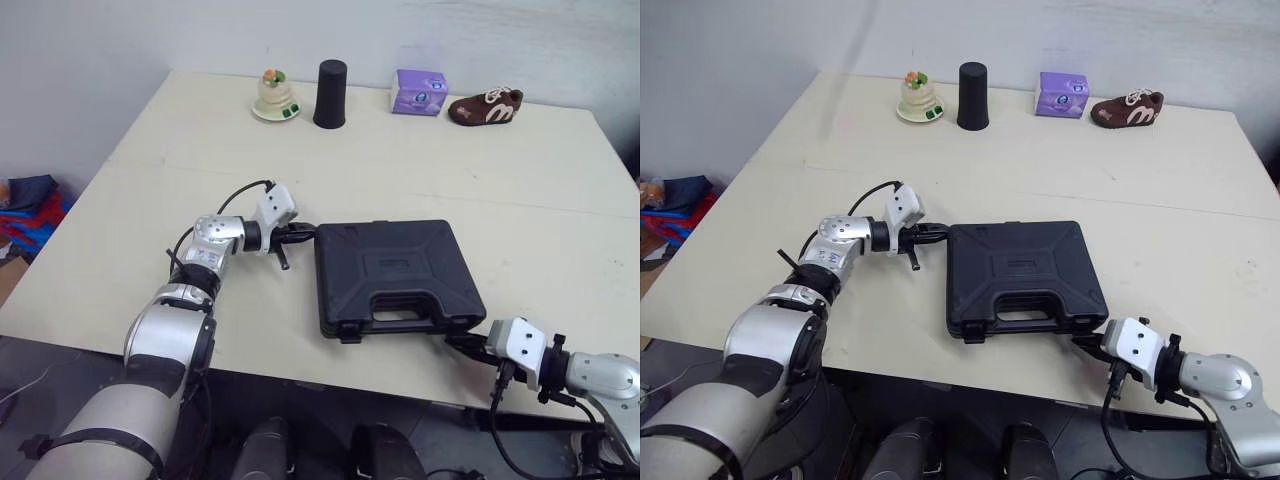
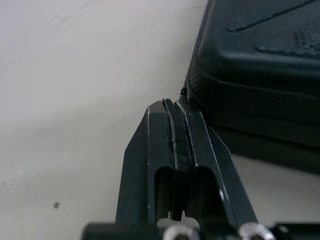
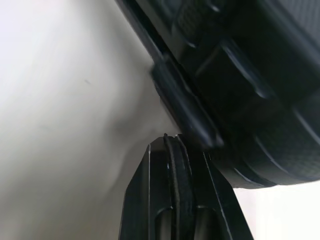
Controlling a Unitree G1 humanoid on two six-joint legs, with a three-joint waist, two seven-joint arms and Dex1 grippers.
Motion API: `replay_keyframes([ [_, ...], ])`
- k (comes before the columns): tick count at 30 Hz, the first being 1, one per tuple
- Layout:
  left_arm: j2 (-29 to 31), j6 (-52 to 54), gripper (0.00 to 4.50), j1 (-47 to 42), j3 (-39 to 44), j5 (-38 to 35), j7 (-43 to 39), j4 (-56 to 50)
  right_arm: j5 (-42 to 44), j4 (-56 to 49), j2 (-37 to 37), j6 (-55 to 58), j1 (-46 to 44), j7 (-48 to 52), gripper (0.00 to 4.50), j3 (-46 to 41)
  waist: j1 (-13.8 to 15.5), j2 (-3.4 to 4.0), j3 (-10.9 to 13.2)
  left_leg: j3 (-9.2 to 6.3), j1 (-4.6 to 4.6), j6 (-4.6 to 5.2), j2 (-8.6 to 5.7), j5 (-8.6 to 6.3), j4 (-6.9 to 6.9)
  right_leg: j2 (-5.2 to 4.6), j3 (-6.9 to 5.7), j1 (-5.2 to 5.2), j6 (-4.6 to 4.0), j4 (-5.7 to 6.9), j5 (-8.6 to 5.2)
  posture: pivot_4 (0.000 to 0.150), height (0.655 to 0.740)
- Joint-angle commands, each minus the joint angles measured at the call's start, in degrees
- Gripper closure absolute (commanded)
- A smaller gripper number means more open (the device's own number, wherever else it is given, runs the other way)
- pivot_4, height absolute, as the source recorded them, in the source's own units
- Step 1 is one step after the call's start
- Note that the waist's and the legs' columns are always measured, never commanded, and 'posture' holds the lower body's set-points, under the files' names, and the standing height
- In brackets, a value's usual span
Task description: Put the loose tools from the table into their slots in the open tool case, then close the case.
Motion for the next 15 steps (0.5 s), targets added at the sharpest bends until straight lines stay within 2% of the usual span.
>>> replay_keyframes([
  [1,0.3,-1.9,4.48,2.1,0.4,-1.4,-4.3,-4.1,-3.0,6.5,-0.5,-1.7,-1.8,-1.9,4.5,-1.8,-0.1,0.0,0.0,0.0,0.0,0.0,0.0,0.0,0.01,0.0,0.0,0.0,0.0,0.0,0.0,0.15,0.738],
  [9,1.0,-0.2,4.48,9.2,0.1,-3.9,-9.1,-14.9,-5.2,11.4,0.3,-5.0,-5.4,-4.8,4.5,-1.5,-0.1,0.0,0.0,-0.02,0.01,0.0,0.01,0.0,0.05,-0.01,0.0,0.03,0.0,0.04,0.0,0.15,0.738],
  [15,3.7,6.3,4.48,18.5,0.5,-6.6,-9.4,-30.7,-4.9,11.0,0.8,-5.1,-3.4,-6.1,4.5,-2.0,-0.3,0.0,0.0,-0.05,0.02,0.0,0.03,0.0,0.04,-0.01,0.06,0.05,0.0,0.05,0.0,0.15,0.738],
])
